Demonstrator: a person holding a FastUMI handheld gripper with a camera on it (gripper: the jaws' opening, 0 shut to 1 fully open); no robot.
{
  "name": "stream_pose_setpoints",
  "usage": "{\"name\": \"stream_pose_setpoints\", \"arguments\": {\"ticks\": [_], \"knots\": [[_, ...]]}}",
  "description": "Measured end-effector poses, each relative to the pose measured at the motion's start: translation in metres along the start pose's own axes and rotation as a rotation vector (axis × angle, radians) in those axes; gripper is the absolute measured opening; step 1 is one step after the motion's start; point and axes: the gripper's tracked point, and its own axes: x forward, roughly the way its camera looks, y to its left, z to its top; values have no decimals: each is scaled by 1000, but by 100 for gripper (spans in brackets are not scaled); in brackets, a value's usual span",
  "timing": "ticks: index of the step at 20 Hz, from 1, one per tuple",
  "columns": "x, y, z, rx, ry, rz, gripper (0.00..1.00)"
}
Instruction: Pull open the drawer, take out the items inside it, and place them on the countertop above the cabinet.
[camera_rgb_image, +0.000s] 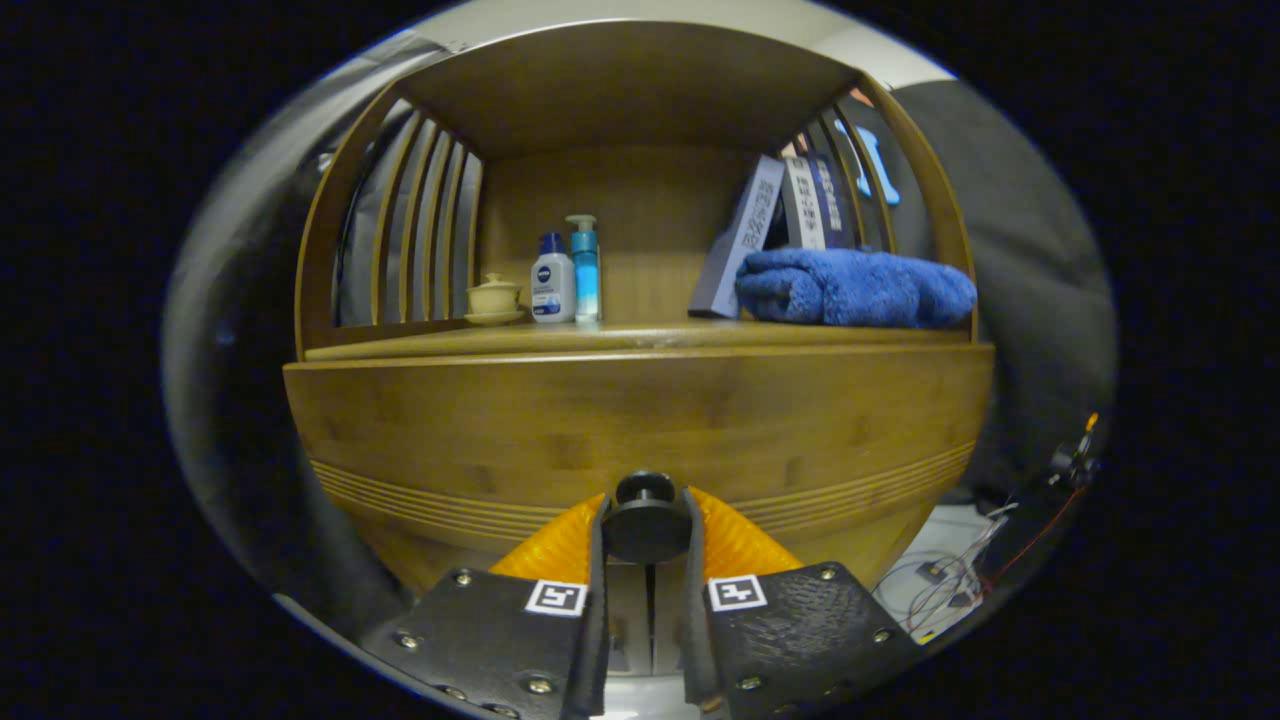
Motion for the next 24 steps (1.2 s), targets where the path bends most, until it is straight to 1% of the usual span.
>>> {"name": "stream_pose_setpoints", "arguments": {"ticks": [3, 5, 7, 15, 17, 21, 23, 24], "knots": [[-28, -2, -6, -26, -1, -19, 30], [-50, 0, -8, -15, 8, 3, 30], [-71, -2, -11, -15, 13, 5, 30], [-143, -6, -26, -17, 20, -14, 30], [-154, -6, -34, -7, 24, -15, 30], [-153, -6, -34, -56, 18, -11, 30], [-159, -8, -37, -78, 31, -14, 38], [-162, -10, -38, -82, 50, -14, 54]]}}
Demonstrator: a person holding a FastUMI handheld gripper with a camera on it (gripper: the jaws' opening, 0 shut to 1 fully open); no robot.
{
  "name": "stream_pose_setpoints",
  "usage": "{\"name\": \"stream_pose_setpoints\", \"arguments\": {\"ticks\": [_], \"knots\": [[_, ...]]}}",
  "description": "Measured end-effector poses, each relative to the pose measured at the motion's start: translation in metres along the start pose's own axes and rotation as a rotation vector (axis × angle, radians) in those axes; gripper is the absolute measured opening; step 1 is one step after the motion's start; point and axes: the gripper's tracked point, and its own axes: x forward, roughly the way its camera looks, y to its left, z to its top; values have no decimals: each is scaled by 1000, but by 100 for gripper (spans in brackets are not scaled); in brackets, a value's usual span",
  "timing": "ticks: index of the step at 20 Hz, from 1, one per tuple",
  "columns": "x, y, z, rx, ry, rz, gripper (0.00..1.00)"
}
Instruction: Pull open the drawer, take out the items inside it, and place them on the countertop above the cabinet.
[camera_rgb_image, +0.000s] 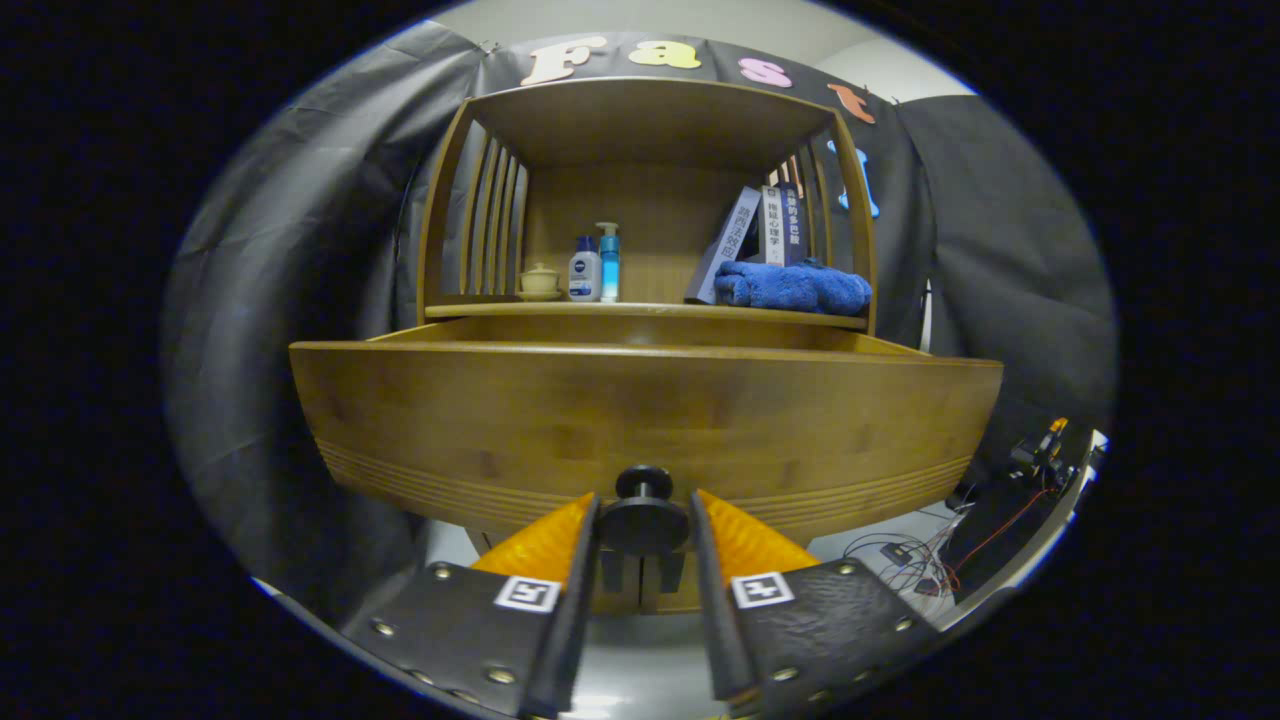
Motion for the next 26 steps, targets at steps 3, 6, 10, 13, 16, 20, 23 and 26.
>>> {"name": "stream_pose_setpoints", "arguments": {"ticks": [3, 6, 10, 13, 16, 20, 23, 26], "knots": [[-19, -2, 9, 27, 22, 18, 100], [-37, -6, 43, 36, -9, 28, 100], [-33, -8, 99, 42, -36, 33, 100], [-9, -1, 130, 38, -19, 58, 100], [31, -2, 123, 27, 112, 48, 100], [80, 11, 87, 70, 398, 70, 100], [101, 23, 61, 107, 565, 88, 100], [109, 25, 36, 81, 722, 63, 100]]}}
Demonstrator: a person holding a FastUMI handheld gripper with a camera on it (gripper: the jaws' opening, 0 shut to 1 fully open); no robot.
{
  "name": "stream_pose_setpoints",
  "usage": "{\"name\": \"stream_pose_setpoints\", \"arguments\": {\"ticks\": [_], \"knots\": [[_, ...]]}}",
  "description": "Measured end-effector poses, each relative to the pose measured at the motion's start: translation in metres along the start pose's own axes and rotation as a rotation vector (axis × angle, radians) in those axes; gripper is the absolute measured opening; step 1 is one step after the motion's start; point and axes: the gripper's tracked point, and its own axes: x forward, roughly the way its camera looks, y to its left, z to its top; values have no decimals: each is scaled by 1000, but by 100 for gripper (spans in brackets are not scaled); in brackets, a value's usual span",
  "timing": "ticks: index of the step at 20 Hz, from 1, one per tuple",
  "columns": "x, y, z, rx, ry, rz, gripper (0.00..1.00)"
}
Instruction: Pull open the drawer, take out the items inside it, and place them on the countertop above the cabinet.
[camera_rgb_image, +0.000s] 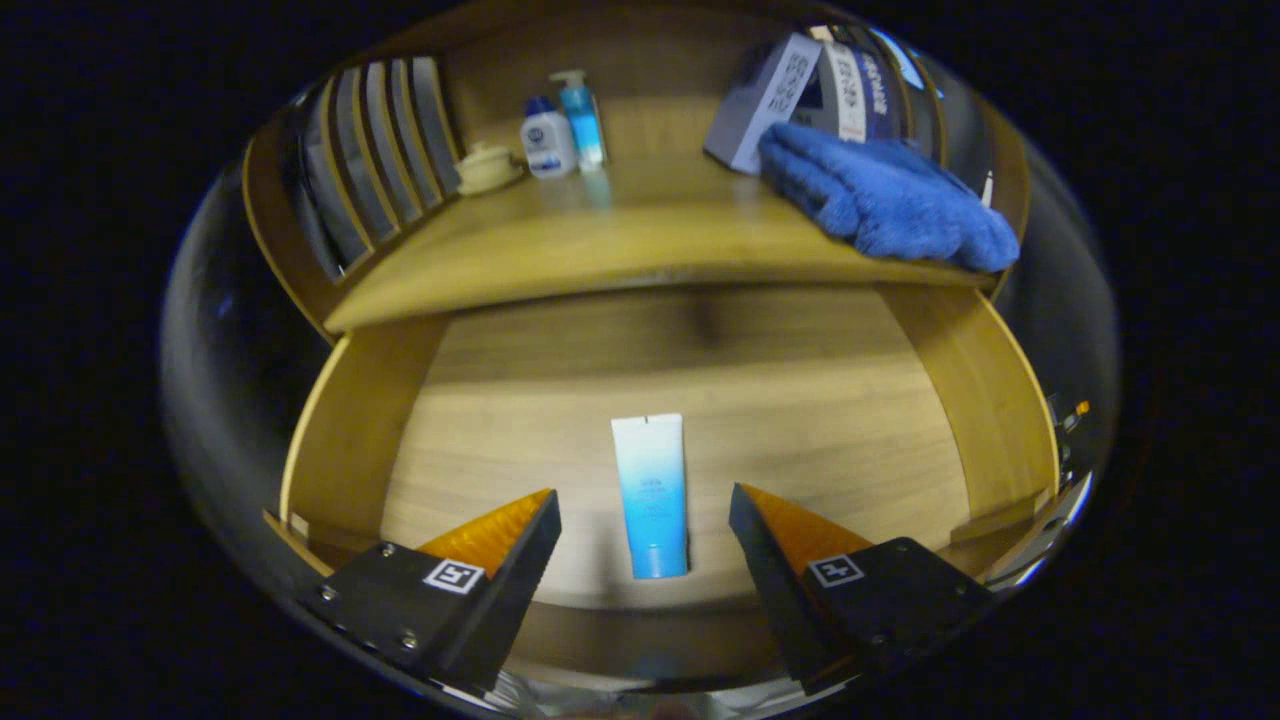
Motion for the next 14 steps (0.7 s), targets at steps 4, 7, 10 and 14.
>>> {"name": "stream_pose_setpoints", "arguments": {"ticks": [4, 7, 10, 14], "knots": [[19, 1, -8, -3, 108, -48, 96], [30, -3, -26, -13, 240, -77, 70], [30, -4, -23, 24, 230, -62, 43], [22, 2, -12, 113, 145, 28, 39]]}}
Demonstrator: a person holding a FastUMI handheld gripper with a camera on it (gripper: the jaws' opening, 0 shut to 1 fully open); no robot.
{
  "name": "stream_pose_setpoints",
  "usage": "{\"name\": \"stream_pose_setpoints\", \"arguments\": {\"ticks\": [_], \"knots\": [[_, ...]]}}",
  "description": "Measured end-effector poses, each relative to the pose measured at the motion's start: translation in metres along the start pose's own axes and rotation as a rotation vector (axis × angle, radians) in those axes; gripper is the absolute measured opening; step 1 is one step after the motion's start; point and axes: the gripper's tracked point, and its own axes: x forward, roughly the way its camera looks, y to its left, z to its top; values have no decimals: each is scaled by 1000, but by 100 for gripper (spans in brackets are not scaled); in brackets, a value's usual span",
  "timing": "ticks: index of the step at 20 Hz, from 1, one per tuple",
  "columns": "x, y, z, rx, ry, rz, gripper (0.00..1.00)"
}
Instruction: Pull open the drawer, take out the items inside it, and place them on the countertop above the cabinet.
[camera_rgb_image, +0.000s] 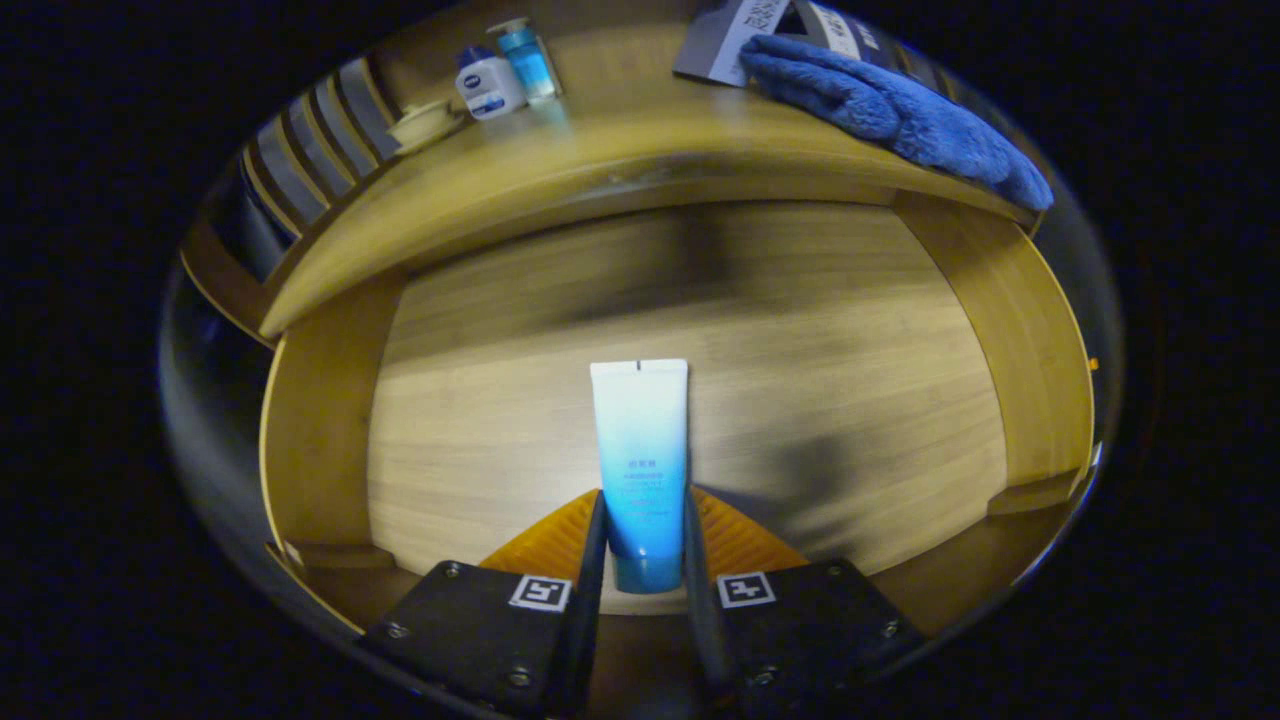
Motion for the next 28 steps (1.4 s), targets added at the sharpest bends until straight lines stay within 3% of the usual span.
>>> {"name": "stream_pose_setpoints", "arguments": {"ticks": [5, 11, 17, 21, 24, 28], "knots": [[-15, -1, 20, 12, -160, 86, 39], [-55, 2, 47, -61, -367, 123, 39], [-166, 23, 117, -194, -754, 137, 39], [-212, 32, 154, -271, -879, 95, 38], [-210, 38, 185, -244, -925, 94, 38], [-170, 30, 214, -208, -899, 42, 38]]}}
